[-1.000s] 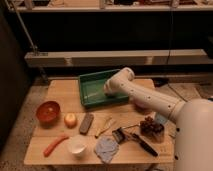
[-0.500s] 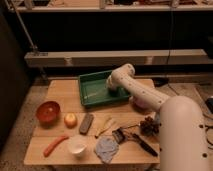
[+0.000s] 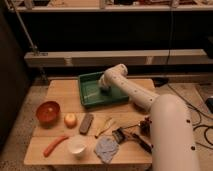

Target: Wipe tray with sponge

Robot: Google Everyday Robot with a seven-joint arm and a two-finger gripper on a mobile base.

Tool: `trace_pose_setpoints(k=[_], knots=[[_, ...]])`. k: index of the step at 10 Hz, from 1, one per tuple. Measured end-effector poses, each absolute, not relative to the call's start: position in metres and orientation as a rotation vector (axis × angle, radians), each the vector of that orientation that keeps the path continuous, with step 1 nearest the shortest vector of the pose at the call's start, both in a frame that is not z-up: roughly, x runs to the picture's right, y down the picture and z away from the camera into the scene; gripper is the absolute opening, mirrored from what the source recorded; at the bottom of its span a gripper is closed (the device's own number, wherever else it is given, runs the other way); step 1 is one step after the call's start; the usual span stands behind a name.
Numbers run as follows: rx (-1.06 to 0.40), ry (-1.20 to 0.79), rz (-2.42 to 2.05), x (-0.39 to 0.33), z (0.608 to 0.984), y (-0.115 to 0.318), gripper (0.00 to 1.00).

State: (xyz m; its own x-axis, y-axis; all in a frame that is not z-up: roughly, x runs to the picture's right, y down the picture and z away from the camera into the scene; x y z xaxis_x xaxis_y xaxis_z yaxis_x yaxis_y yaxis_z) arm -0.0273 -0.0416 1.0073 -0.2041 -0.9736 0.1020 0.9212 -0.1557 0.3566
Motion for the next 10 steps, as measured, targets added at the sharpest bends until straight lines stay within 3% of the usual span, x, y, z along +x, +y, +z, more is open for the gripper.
trace_pose_setpoints(k=[5, 8, 10], knots=[[0.241, -0.463, -1.832, -0.059, 0.961, -0.009, 0.0], [0.2, -0.485, -1.851, -0.032, 0.935, 0.023, 0.0], [0.183, -0.444, -1.822, -0.001, 0.928, 0.02, 0.0]])
